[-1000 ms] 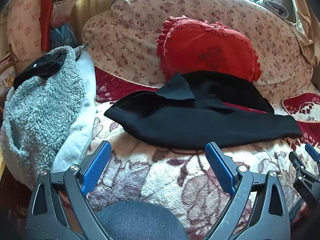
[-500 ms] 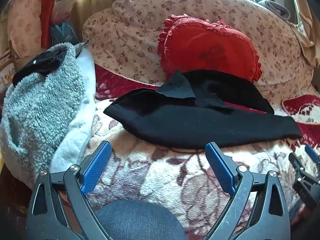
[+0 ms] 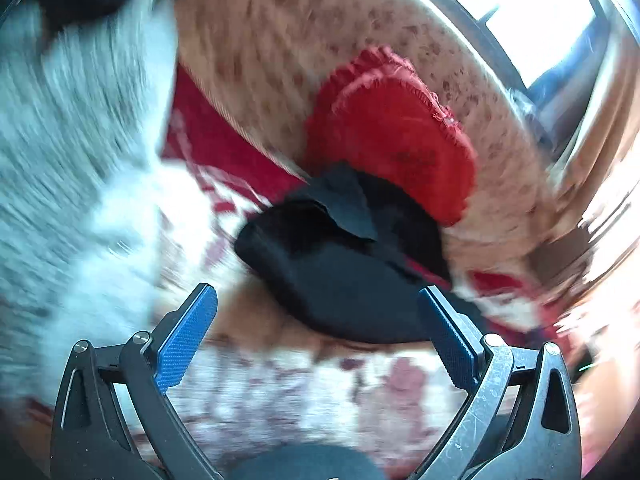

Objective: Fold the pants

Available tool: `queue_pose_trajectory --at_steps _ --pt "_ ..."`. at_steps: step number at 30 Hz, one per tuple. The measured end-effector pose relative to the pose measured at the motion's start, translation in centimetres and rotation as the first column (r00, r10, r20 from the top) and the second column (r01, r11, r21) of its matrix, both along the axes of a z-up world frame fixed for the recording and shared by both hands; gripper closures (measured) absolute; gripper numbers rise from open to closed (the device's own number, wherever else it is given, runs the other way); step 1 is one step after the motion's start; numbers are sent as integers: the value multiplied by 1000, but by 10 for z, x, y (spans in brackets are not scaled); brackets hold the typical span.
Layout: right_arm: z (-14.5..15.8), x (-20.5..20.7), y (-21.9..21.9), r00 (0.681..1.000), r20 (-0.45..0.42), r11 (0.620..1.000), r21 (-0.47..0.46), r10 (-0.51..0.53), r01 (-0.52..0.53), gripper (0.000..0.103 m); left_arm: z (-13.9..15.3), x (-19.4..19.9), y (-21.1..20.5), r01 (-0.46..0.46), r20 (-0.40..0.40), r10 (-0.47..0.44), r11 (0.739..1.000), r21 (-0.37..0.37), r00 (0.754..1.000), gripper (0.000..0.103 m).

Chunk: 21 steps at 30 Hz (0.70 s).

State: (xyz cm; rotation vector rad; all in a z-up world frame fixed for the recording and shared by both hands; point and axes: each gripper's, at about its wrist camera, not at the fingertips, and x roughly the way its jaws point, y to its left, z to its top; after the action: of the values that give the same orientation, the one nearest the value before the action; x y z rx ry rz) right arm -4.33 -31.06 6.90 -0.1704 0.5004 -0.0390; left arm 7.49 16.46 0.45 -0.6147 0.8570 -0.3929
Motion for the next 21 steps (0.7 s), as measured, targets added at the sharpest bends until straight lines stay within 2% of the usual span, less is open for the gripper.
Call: queue_pose_trajectory --at_steps 2,3,5,8,10,11,13,16,17,19,20,21 --pt "0 9 -17 1000 4 999 -21 -25 25 27 -13 15 -2 18 -34 -22 995 -100 999 3" --pt "-2 13 -27 998 -12 998 3 -64 64 27 -16 20 -5 22 -40 -28 992 -124 999 3" --pt "-7 21 -51 990 -62 985 111 -125 132 27 -20 31 -13 28 -47 -35 987 -158 998 3" --pt "-8 17 -71 984 -52 960 216 -172 179 27 -30 47 -20 32 -95 -46 989 -144 994 3" --pt "-8 14 -79 979 -46 947 248 -197 203 27 -35 52 -20 9 -120 -25 992 -127 993 3" --pt "-8 13 -82 977 -45 942 260 -209 214 27 -39 56 -20 7 -138 -26 991 -134 990 7" --pt "-9 10 -89 972 -47 930 282 -232 236 27 -43 60 -21 16 -155 -37 991 -135 987 16" --pt "-15 10 -105 960 -76 894 350 -269 279 27 -40 59 -19 13 -142 -23 997 -70 990 31" --pt "-17 10 -110 957 -86 881 375 -278 289 27 -39 60 -18 13 -134 -18 999 -42 991 41" --pt "-21 9 -122 951 -105 850 429 -289 306 27 -40 61 -21 37 -137 -32 999 28 990 68" --pt "-23 9 -127 951 -111 832 463 -289 307 27 -45 64 -23 46 -146 -38 998 51 989 95" --pt "-26 9 -133 954 -117 811 503 -278 298 27 -45 66 -26 45 -155 -28 993 107 988 95"
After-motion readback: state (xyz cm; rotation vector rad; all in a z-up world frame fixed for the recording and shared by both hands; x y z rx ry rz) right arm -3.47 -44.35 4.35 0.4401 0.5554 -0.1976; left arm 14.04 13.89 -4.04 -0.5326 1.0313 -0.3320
